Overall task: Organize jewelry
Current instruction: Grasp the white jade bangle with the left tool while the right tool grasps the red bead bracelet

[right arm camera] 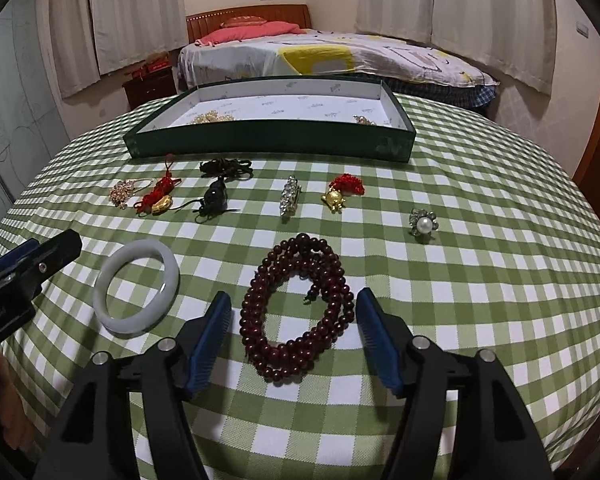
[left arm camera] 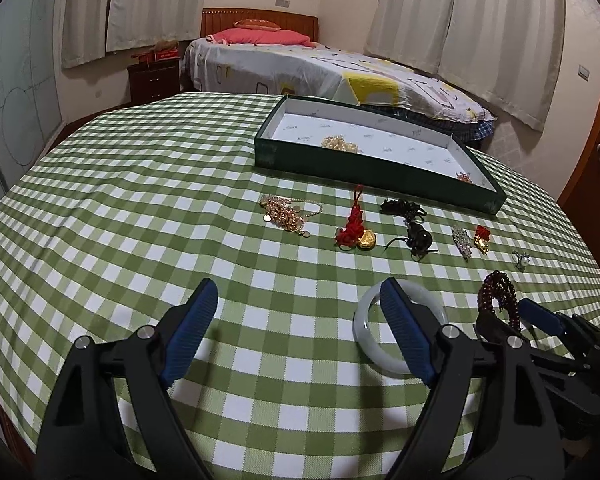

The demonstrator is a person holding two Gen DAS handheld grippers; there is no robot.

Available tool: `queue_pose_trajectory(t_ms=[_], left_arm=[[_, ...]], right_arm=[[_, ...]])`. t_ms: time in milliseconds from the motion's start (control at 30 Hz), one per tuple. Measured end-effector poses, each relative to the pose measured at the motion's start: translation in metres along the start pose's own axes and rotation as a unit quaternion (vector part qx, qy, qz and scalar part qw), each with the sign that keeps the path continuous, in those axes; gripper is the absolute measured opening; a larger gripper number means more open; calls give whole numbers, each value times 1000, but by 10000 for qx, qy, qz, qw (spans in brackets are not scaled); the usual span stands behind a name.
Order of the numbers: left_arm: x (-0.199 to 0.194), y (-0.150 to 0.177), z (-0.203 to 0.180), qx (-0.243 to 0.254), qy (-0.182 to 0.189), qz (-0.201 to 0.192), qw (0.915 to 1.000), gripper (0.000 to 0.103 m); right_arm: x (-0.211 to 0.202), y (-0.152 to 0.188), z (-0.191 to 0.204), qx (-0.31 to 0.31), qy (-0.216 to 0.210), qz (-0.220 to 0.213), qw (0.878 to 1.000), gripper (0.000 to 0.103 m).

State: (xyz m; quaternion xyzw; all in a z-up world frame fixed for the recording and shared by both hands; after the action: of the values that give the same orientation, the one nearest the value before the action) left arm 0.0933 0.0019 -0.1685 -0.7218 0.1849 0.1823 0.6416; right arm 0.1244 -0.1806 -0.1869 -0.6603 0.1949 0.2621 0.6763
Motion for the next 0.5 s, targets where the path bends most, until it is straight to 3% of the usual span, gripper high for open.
queue_pose_trajectory(t_ms=[133,333,500], left_arm=[[1,0,-6,-17,148,12,9999,87],[2,6,-30,209,398,97,9989,88],[5,10,-45,343,488,188,9980,88]], right_arm=[[0,0,-1,-22,-2,9,10000,60],[-4,-1,-8,108,-135,11,9998,18],[-8,0,-16,203,-202,7,9996,17]])
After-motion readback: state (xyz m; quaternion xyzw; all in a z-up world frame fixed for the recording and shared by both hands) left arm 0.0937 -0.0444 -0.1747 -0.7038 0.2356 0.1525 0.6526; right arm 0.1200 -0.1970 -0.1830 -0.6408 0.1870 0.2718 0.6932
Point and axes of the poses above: each gripper's, at about its wrist camera, not at the fingertips, and x roughly the way its jaws point, z to its left, y to its underside, the point moved 6 cm from there along x, roughly the way its jaws point, and after that the axes turned 12 degrees about -z, right-handed, at the moved point
